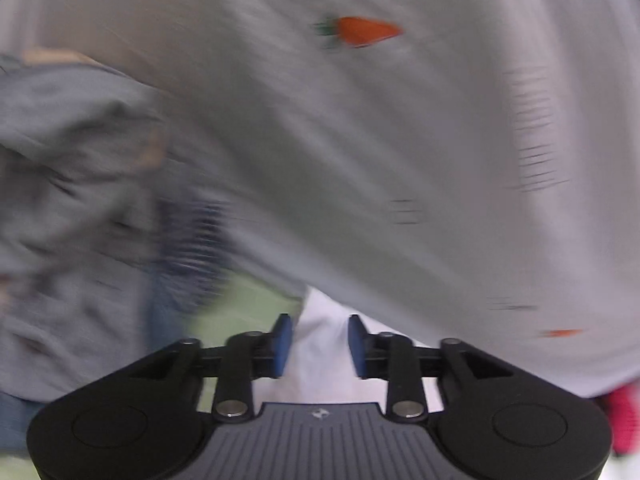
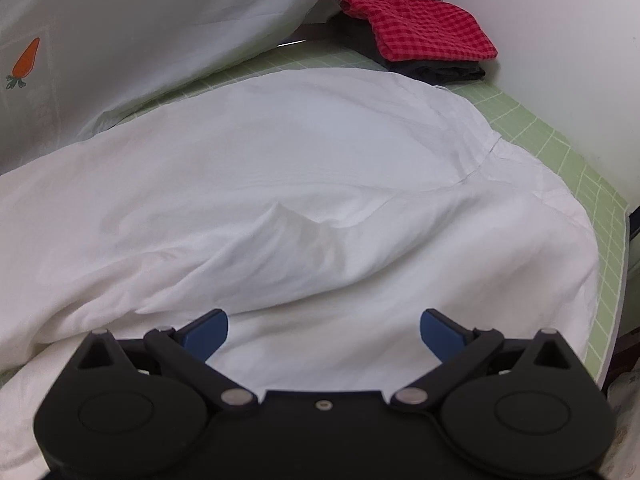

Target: Fold clothes

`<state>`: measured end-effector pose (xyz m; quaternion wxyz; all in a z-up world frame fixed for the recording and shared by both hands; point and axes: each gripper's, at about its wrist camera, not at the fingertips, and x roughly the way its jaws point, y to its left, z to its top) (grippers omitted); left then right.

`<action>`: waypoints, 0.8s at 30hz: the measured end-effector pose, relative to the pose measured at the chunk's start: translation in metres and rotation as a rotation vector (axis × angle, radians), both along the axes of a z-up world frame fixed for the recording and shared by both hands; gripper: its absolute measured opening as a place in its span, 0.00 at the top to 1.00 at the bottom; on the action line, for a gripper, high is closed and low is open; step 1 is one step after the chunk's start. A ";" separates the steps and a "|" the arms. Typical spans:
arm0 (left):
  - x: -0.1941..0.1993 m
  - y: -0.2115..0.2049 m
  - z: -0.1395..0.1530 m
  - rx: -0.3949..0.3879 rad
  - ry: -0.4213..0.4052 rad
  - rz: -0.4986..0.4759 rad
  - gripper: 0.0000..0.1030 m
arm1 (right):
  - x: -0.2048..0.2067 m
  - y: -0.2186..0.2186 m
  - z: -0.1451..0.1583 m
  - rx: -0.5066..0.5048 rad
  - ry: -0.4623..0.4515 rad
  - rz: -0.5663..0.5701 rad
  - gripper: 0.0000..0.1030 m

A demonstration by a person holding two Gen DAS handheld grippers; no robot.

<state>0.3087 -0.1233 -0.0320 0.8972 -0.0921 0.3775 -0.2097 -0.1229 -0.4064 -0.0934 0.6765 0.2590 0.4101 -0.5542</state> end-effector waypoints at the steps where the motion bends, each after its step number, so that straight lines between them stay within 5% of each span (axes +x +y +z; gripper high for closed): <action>1: 0.000 0.004 -0.003 -0.001 0.010 0.013 0.64 | 0.001 0.001 0.000 0.001 0.000 0.008 0.00; 4: -0.005 0.021 -0.017 -0.028 0.074 0.036 0.61 | 0.002 0.005 0.001 -0.010 0.013 0.027 0.00; 9: -0.016 0.028 -0.054 0.069 0.210 0.059 0.60 | 0.005 0.000 -0.004 0.008 0.020 0.026 0.00; 13: -0.017 0.024 -0.076 0.083 0.272 0.072 0.48 | 0.008 0.000 -0.004 0.011 0.021 0.046 0.00; 19: -0.021 0.022 -0.090 0.023 0.316 0.085 0.50 | 0.007 0.000 -0.002 0.006 0.029 0.032 0.00; 21: -0.023 0.021 -0.092 0.010 0.322 0.089 0.60 | 0.005 0.000 -0.003 0.006 0.032 0.021 0.00; 23: -0.024 0.019 -0.094 0.022 0.323 0.091 0.94 | 0.003 0.000 -0.004 0.010 0.033 0.014 0.00; 24: -0.023 0.017 -0.094 0.031 0.317 0.091 0.97 | 0.003 0.000 -0.005 0.013 0.032 0.011 0.00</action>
